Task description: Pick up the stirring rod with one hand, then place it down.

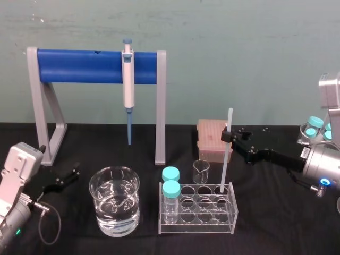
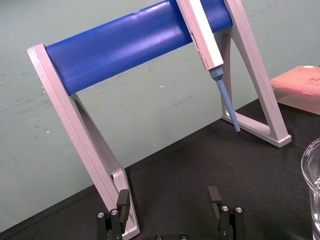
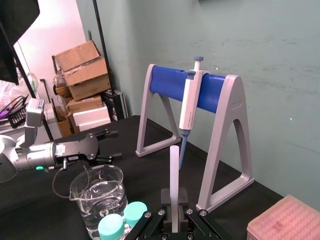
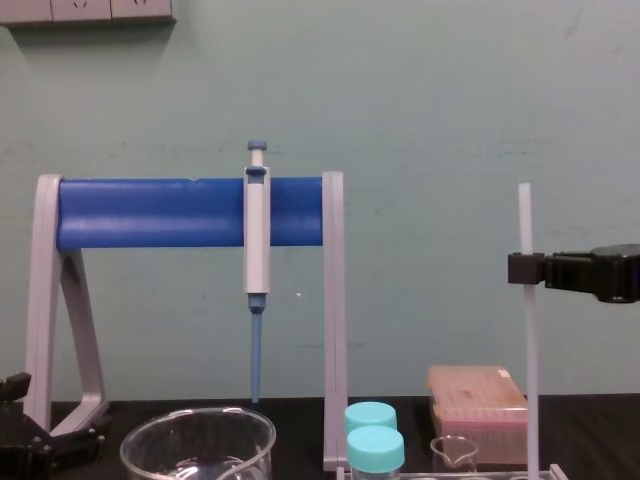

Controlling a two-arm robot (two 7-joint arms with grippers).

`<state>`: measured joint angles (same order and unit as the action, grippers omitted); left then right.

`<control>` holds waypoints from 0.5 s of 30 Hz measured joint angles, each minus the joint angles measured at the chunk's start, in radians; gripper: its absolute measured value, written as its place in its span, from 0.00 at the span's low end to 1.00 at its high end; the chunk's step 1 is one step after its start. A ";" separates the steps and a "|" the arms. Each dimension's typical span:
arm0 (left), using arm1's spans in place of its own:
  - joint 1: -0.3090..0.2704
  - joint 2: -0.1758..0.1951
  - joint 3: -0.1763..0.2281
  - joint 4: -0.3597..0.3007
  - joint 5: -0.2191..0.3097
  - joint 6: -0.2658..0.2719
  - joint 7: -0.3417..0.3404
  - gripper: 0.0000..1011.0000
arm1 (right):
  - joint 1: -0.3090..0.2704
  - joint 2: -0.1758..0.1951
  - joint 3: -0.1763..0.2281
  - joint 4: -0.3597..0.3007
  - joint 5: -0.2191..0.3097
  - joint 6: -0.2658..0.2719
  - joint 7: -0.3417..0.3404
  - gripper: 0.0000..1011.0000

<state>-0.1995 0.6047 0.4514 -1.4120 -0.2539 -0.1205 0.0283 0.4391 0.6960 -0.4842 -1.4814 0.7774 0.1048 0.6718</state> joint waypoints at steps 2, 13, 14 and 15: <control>0.000 0.000 0.000 0.000 0.000 0.000 0.000 0.99 | 0.000 -0.003 -0.001 0.007 -0.004 -0.003 0.002 0.07; 0.000 0.000 0.000 0.000 0.000 0.000 0.000 0.99 | -0.004 -0.015 -0.001 0.036 -0.019 -0.010 0.010 0.07; 0.000 0.000 0.000 0.000 0.000 0.000 0.000 0.99 | -0.004 -0.016 -0.001 0.038 -0.020 -0.011 0.011 0.07; 0.000 0.000 0.000 0.000 0.000 0.000 0.000 0.99 | -0.005 -0.018 -0.001 0.041 -0.021 -0.012 0.012 0.07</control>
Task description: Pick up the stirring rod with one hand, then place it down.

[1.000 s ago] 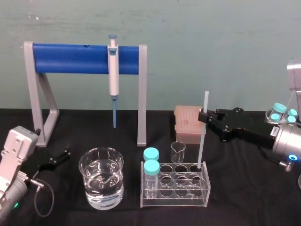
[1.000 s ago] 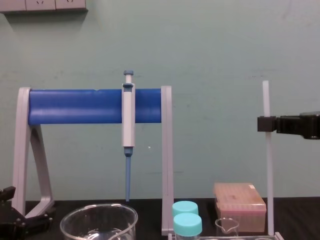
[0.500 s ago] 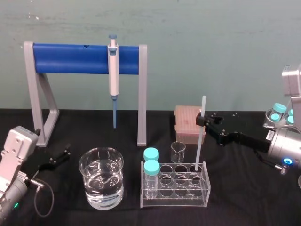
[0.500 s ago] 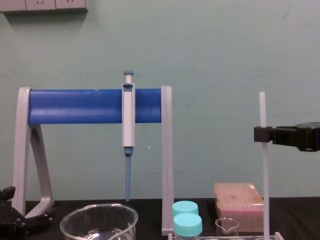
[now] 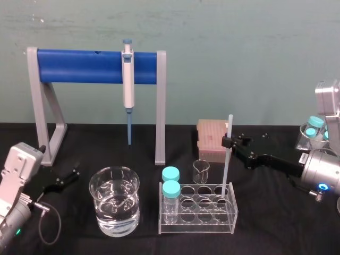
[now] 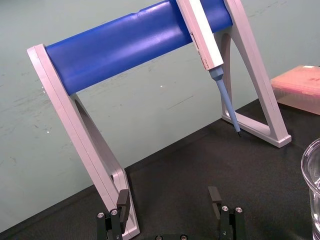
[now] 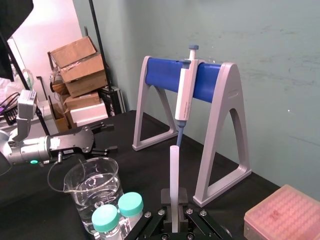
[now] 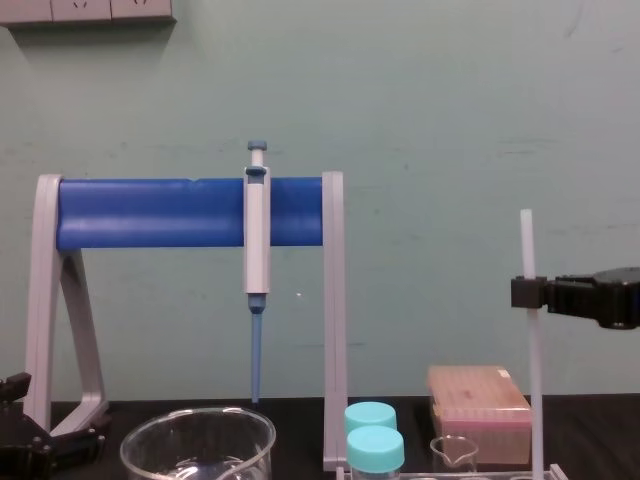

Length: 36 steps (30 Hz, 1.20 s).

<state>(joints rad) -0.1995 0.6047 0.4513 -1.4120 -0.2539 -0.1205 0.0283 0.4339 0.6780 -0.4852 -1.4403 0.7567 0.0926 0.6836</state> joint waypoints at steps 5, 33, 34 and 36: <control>0.000 0.000 0.000 0.000 0.000 0.000 0.000 0.99 | -0.004 -0.009 -0.001 0.016 -0.002 -0.009 0.011 0.07; 0.000 0.000 0.000 0.000 0.000 0.000 0.000 0.99 | -0.019 -0.064 -0.001 0.108 -0.049 -0.110 0.063 0.07; 0.000 0.000 0.000 0.000 0.000 0.000 0.000 0.99 | -0.019 -0.068 -0.001 0.114 -0.050 -0.112 0.066 0.07; 0.000 0.000 0.000 0.000 0.000 0.000 0.000 0.99 | -0.019 -0.073 0.000 0.122 -0.051 -0.115 0.070 0.07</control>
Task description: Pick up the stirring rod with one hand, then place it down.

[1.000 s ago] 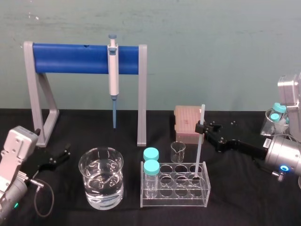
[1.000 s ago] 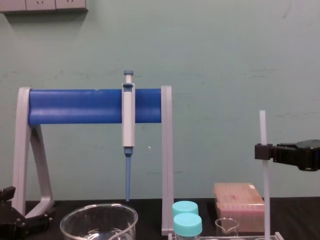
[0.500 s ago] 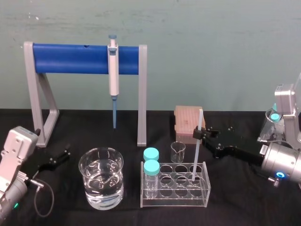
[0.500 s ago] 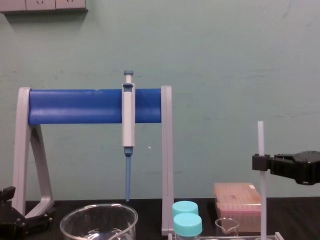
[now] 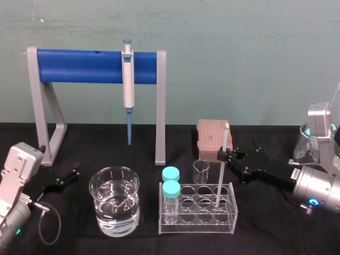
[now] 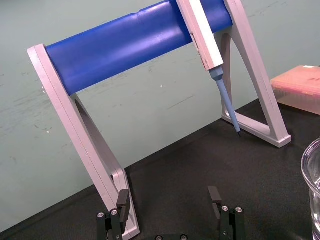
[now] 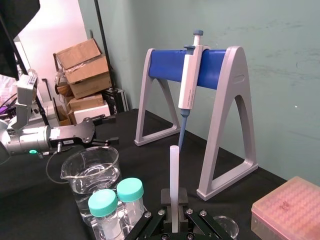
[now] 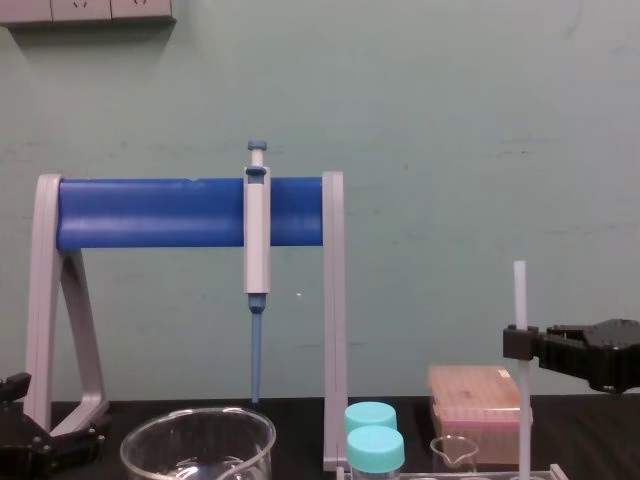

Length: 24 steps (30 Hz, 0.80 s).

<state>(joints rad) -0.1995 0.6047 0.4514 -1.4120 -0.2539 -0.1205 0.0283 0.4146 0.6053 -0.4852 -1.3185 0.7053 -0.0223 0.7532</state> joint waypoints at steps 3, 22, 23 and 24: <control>0.000 0.000 0.000 0.000 0.000 0.000 0.000 0.99 | 0.000 -0.005 0.000 0.009 -0.005 -0.002 0.003 0.07; 0.000 0.000 0.000 0.000 0.000 0.000 0.000 0.99 | 0.008 -0.022 -0.004 0.046 -0.023 0.010 0.011 0.10; 0.000 0.000 0.000 0.000 0.000 0.000 0.000 0.99 | 0.008 -0.022 -0.004 0.046 -0.023 0.011 0.011 0.15; 0.000 0.000 0.000 0.000 0.000 0.000 0.000 0.99 | 0.008 -0.022 -0.003 0.046 -0.023 0.012 0.011 0.17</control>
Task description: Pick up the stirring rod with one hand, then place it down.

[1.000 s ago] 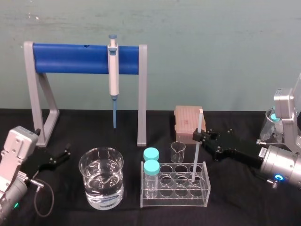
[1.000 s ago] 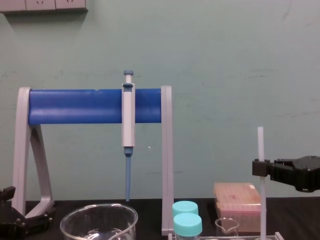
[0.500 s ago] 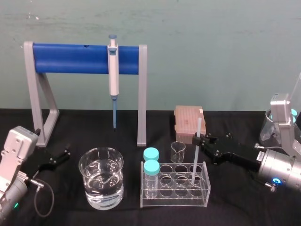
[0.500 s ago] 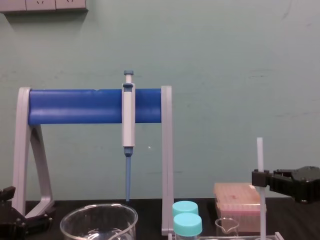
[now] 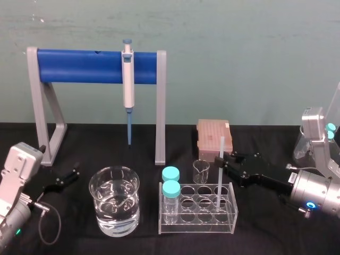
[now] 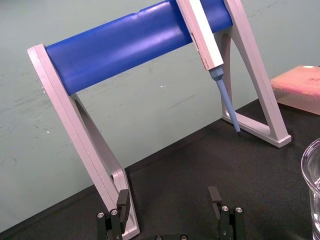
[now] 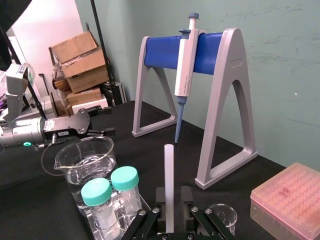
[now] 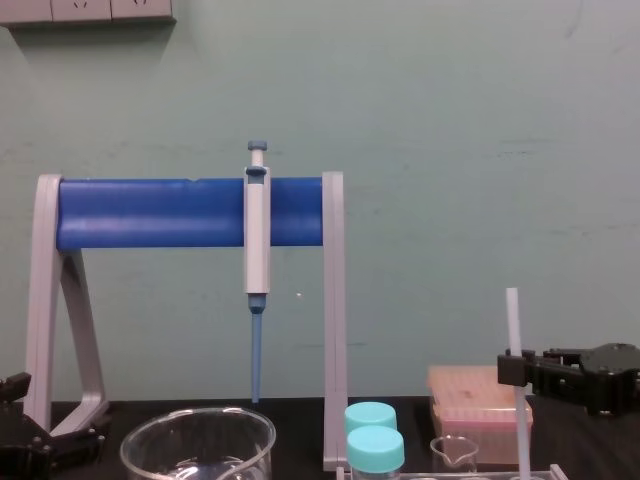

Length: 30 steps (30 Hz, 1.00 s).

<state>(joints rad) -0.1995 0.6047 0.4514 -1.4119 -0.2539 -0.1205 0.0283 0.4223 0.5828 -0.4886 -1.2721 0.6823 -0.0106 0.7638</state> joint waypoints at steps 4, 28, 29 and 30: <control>0.000 0.000 0.000 0.000 0.000 0.000 0.000 0.99 | -0.002 0.000 0.002 0.000 -0.002 0.003 -0.001 0.28; 0.000 0.000 0.000 0.000 0.000 0.000 0.000 0.99 | -0.151 0.015 0.125 -0.172 -0.068 -0.005 -0.340 0.99; 0.000 0.000 0.000 0.000 0.000 0.000 0.000 0.99 | -0.172 0.006 0.139 -0.188 -0.085 -0.004 -0.400 0.99; 0.000 0.000 0.000 0.000 0.000 0.000 0.000 0.99 | -0.172 0.006 0.139 -0.188 -0.085 -0.004 -0.400 0.99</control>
<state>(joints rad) -0.1995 0.6047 0.4514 -1.4120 -0.2539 -0.1205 0.0283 0.2501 0.5885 -0.3500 -1.4601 0.5970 -0.0148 0.3641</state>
